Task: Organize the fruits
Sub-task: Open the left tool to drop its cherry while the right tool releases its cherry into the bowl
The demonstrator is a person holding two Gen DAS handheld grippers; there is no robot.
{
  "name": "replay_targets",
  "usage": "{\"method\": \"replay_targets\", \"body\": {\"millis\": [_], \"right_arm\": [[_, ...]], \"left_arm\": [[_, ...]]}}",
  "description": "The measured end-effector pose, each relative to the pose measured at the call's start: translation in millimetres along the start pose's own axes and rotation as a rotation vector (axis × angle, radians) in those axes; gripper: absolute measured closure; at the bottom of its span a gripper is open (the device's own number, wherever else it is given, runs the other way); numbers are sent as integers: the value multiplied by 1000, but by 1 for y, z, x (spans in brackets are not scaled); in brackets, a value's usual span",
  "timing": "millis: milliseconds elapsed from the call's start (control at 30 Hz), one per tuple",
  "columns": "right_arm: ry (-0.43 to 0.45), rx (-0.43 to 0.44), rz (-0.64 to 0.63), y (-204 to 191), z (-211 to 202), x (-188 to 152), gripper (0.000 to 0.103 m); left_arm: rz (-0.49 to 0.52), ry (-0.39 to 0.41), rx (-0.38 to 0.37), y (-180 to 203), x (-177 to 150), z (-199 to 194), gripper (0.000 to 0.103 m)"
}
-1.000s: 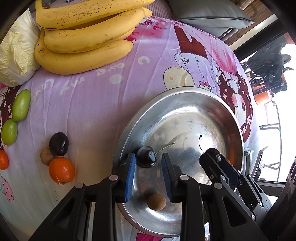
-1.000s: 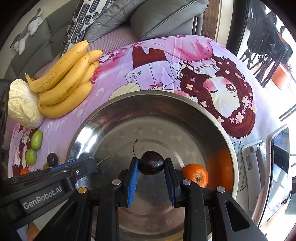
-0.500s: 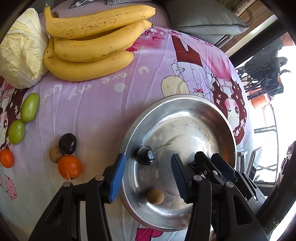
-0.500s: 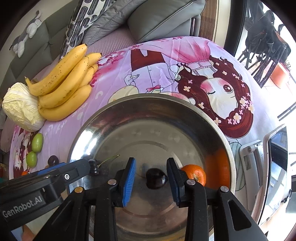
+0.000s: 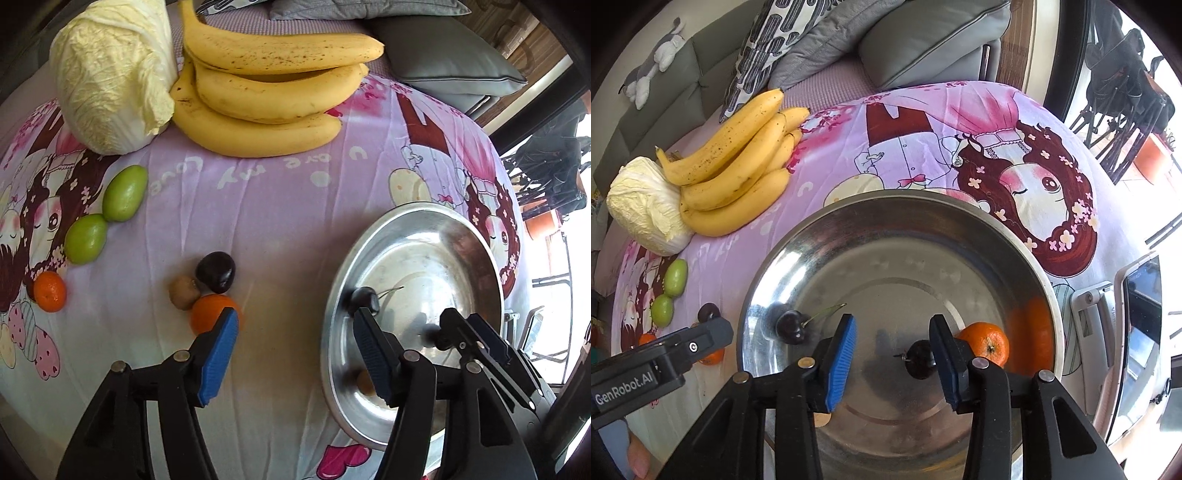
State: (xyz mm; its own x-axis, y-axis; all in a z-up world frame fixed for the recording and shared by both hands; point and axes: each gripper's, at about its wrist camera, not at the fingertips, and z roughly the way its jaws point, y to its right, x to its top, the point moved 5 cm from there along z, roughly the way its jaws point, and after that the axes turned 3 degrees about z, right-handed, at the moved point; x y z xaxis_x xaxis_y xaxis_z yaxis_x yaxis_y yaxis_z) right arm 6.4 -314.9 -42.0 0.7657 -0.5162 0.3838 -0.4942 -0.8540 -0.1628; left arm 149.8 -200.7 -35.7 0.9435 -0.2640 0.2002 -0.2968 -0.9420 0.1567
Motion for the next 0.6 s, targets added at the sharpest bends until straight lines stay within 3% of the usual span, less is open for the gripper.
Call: {"method": "replay_targets", "body": {"millis": [100, 167, 433, 500, 600], "right_arm": [[-8, -1, -4, -3, 0, -3, 53], [-4, 3, -7, -4, -1, -4, 44], [-1, 17, -27, -13, -4, -10, 43], [-4, 15, -34, -14, -3, -11, 40], [-2, 9, -41, -15, -2, -12, 31]], "left_arm": [[-25, -2, 15, -13, -8, 3, 36], [-41, -3, 22, -20, -12, 7, 36], [-62, -2, 26, -31, -21, 11, 35], [-69, 5, 24, -32, -21, 10, 24], [-74, 5, 19, -34, -23, 8, 23]]}}
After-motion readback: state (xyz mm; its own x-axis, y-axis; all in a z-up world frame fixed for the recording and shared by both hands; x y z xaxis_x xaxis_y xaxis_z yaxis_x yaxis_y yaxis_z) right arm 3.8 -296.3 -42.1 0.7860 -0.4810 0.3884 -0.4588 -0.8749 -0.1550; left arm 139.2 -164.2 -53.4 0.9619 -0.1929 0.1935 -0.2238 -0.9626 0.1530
